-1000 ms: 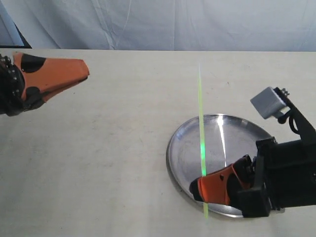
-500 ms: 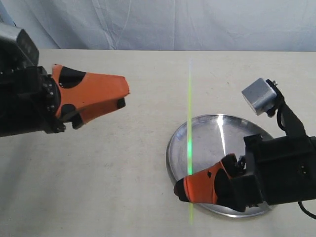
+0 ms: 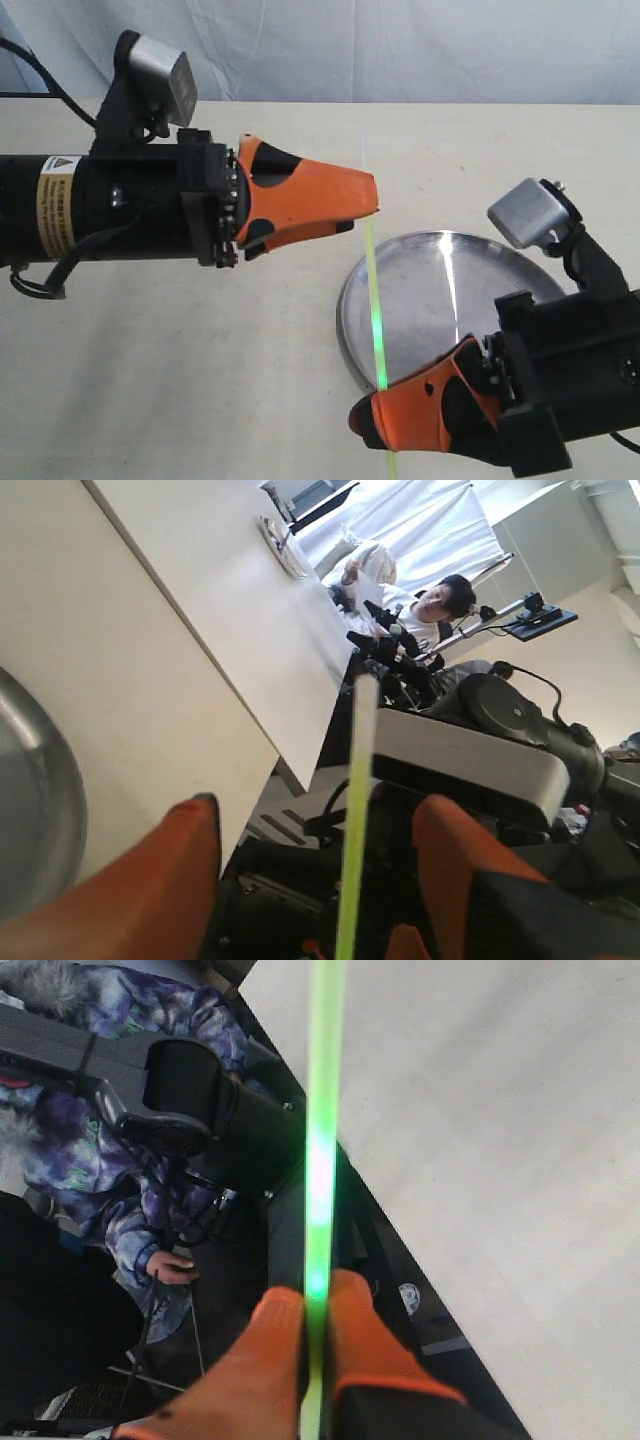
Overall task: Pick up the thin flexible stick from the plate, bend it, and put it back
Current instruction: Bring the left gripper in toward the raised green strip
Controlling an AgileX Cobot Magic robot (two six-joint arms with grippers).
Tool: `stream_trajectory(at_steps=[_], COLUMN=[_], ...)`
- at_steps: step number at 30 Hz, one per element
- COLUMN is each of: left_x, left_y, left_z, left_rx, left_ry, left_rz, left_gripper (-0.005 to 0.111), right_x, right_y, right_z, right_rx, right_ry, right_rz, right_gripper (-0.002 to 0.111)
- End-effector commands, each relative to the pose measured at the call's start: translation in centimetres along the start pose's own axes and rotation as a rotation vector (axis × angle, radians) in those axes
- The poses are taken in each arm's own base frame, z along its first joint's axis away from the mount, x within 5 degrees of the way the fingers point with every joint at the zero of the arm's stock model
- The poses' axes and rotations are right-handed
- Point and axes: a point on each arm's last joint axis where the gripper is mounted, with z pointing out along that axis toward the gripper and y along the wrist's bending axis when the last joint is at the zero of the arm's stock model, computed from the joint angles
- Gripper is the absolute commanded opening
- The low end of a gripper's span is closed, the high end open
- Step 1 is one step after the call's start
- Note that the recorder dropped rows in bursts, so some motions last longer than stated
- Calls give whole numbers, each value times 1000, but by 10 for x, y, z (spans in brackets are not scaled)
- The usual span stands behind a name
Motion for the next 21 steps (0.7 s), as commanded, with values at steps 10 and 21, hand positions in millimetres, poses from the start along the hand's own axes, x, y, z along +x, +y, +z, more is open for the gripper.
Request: stream_trajectory(at_steps=[10,21], left_x=[1,-7], left_y=[-5,-11], left_z=[26,29], left_rx=[-51,-28], left_ry=[44,29], left_rz=[115,291], left_gripper=[25,0], right_x=[-3,-4], right_y=[3,-3], right_z=[1,0], right_rx=[-34,25], right_ry=[-36,-55], right_rz=[-20,-25], right_gripper=[-1,29])
